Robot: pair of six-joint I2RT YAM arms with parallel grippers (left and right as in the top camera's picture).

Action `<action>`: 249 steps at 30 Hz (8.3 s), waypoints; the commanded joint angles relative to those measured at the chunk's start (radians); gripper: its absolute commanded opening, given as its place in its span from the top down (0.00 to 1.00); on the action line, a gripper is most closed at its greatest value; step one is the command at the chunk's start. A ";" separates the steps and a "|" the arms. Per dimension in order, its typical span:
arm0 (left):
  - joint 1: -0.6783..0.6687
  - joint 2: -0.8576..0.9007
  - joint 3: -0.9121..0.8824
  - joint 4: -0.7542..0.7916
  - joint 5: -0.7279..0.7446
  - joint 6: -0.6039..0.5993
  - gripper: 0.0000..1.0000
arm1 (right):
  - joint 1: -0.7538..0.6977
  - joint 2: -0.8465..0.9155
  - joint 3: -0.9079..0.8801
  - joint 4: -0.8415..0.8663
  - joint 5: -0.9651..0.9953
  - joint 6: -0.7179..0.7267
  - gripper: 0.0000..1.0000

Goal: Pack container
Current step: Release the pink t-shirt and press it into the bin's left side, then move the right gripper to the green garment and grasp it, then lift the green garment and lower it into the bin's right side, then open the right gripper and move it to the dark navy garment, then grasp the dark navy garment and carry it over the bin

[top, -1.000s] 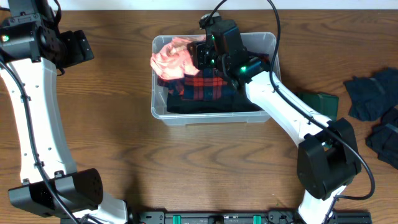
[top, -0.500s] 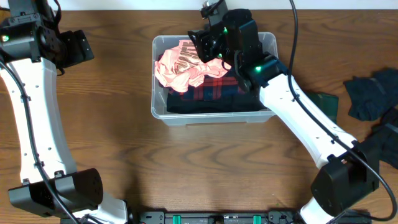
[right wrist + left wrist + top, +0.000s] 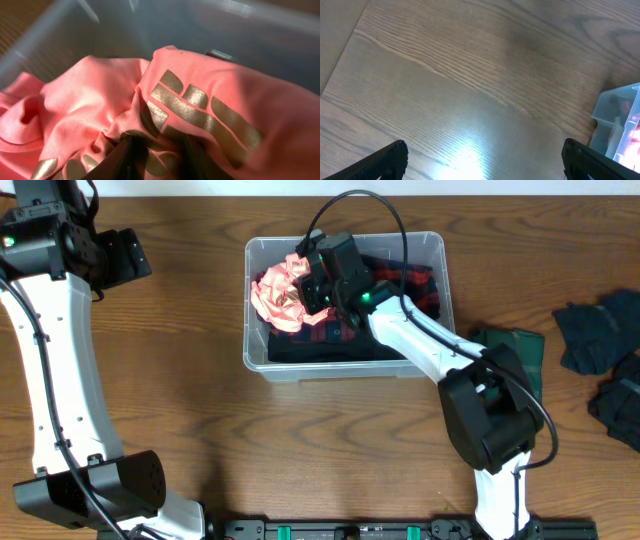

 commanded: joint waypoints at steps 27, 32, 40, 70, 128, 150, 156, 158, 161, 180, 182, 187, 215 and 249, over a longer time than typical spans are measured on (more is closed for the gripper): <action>0.003 0.013 -0.007 -0.005 -0.011 -0.005 0.02 | -0.527 -0.463 0.130 -0.567 -0.015 0.020 0.01; 0.003 0.013 -0.007 -0.005 -0.011 -0.005 0.02 | -0.727 -0.450 0.127 -0.833 -0.015 0.064 0.01; 0.003 0.013 -0.007 -0.005 -0.011 -0.005 0.02 | -0.903 -0.433 -0.024 -1.020 0.005 0.071 0.01; 0.003 0.013 -0.007 -0.005 -0.011 -0.005 0.02 | -1.025 -0.433 -0.716 -0.385 -0.045 -0.066 0.55; 0.003 0.013 -0.007 -0.005 -0.011 -0.005 0.02 | -0.372 -0.346 -0.073 -0.446 0.007 0.299 0.01; 0.003 0.013 -0.007 -0.005 -0.011 -0.005 0.02 | -0.320 -0.170 0.047 -0.452 0.000 0.092 0.95; 0.003 0.013 -0.007 -0.005 -0.011 -0.005 0.02 | -0.309 -0.060 0.047 -0.456 0.001 0.091 0.94; 0.003 0.013 -0.007 -0.005 -0.011 -0.005 0.02 | -0.312 -0.063 0.049 -0.448 0.002 0.090 0.93; 0.003 0.013 -0.007 -0.005 -0.011 -0.005 0.02 | -0.327 -0.096 0.077 -0.451 0.001 0.078 0.90; 0.003 0.013 -0.007 -0.005 -0.011 -0.005 0.02 | -0.841 -0.451 0.219 -0.793 0.002 0.038 0.01; 0.003 0.013 -0.007 -0.005 -0.011 -0.005 0.02 | -0.916 -0.440 0.217 -0.828 0.001 0.039 0.01; 0.003 0.013 -0.007 -0.005 -0.011 -0.005 0.02 | -1.086 -0.395 0.196 -0.851 0.001 0.038 0.01; 0.003 0.013 -0.007 -0.005 -0.011 -0.005 0.02 | -1.241 0.000 0.105 -0.816 0.104 0.078 0.09; 0.003 0.013 -0.007 -0.005 -0.011 -0.005 0.02 | -1.105 -0.109 0.047 -0.650 -0.004 0.046 0.99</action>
